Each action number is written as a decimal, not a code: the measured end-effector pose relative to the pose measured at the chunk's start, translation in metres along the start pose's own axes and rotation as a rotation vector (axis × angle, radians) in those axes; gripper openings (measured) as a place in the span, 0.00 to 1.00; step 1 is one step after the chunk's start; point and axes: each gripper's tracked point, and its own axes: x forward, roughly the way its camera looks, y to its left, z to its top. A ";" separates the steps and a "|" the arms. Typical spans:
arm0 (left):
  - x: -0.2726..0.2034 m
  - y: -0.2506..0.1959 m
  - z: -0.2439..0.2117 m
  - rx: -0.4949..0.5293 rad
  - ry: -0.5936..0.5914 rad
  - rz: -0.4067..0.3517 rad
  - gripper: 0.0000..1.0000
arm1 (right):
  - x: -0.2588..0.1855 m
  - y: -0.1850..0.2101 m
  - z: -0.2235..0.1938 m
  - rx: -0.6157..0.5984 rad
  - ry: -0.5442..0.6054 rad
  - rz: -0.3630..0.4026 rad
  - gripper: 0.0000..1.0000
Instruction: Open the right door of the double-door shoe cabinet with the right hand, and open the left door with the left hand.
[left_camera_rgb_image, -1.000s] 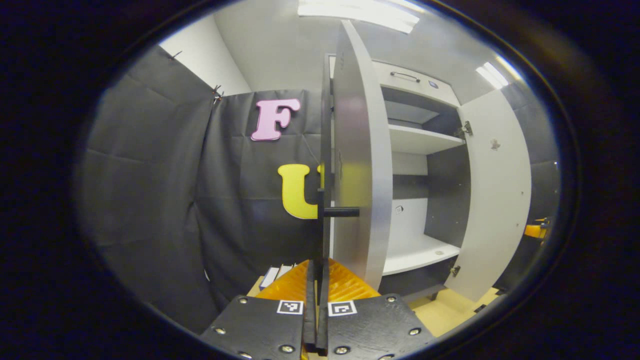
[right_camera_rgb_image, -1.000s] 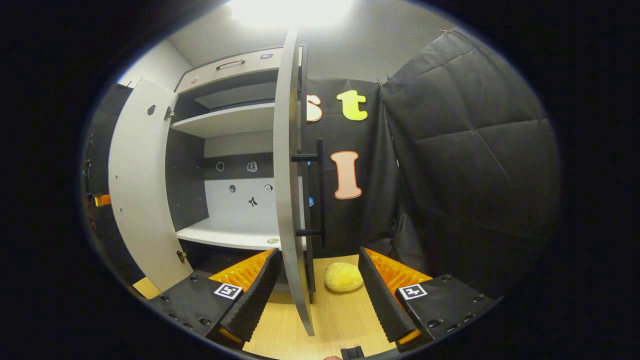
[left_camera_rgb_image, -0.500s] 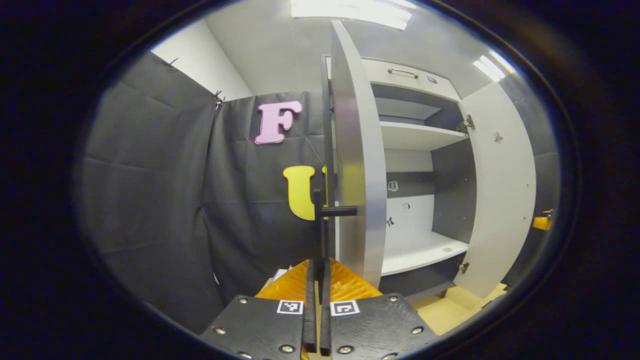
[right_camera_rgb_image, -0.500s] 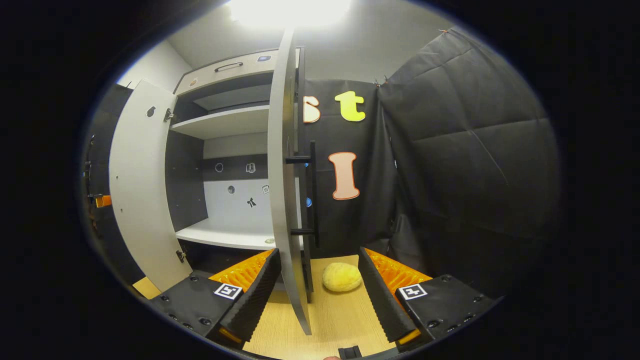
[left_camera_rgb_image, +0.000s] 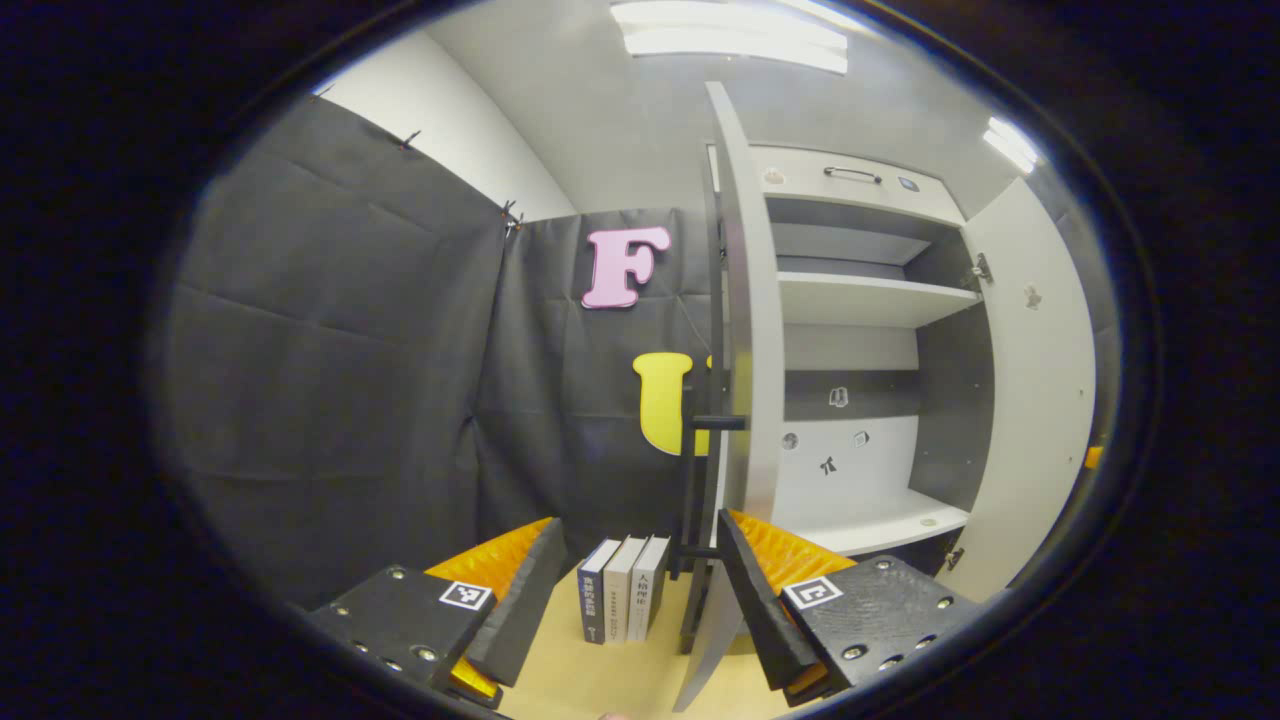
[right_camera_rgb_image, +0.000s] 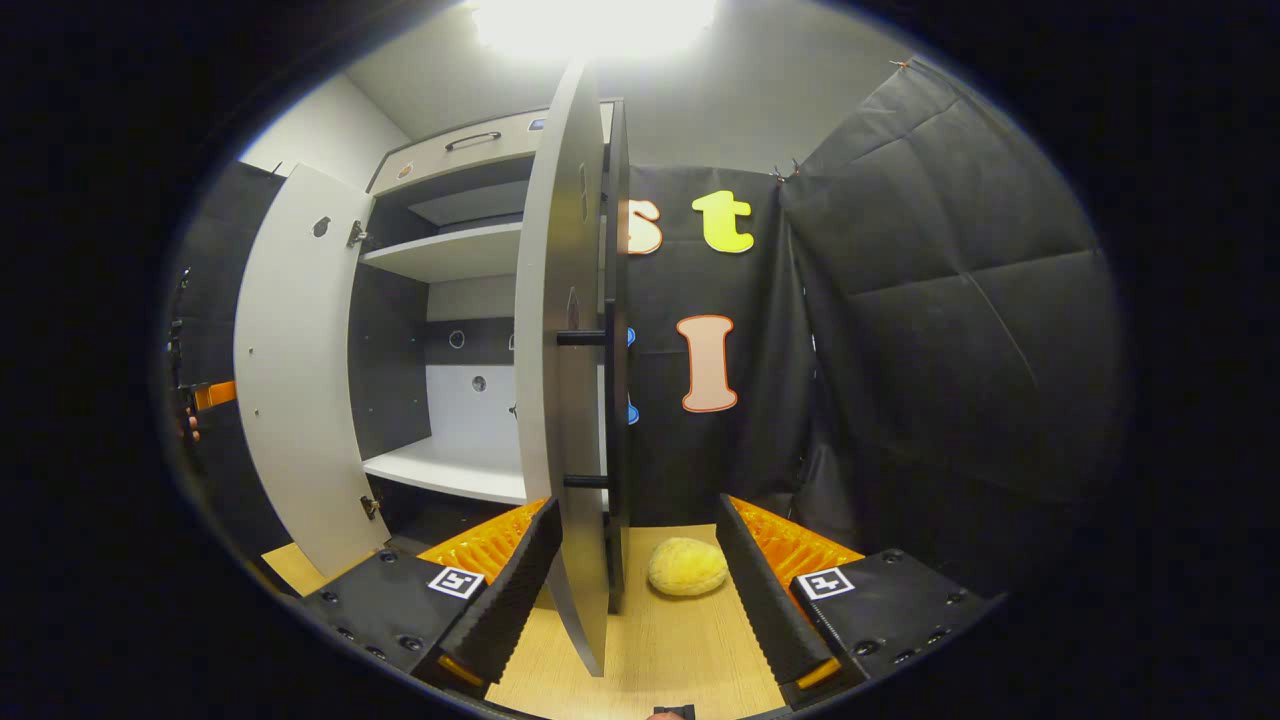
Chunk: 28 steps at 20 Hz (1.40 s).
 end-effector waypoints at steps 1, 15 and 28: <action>-0.009 -0.006 0.002 0.018 -0.013 0.002 0.88 | 0.001 -0.003 0.002 0.002 -0.014 0.011 0.97; -0.098 -0.044 0.003 0.138 -0.031 -0.001 0.89 | -0.064 0.011 0.007 -0.012 -0.085 0.002 0.97; -0.168 0.004 0.016 0.134 -0.051 0.054 0.89 | -0.134 0.025 0.016 0.035 -0.122 -0.043 0.97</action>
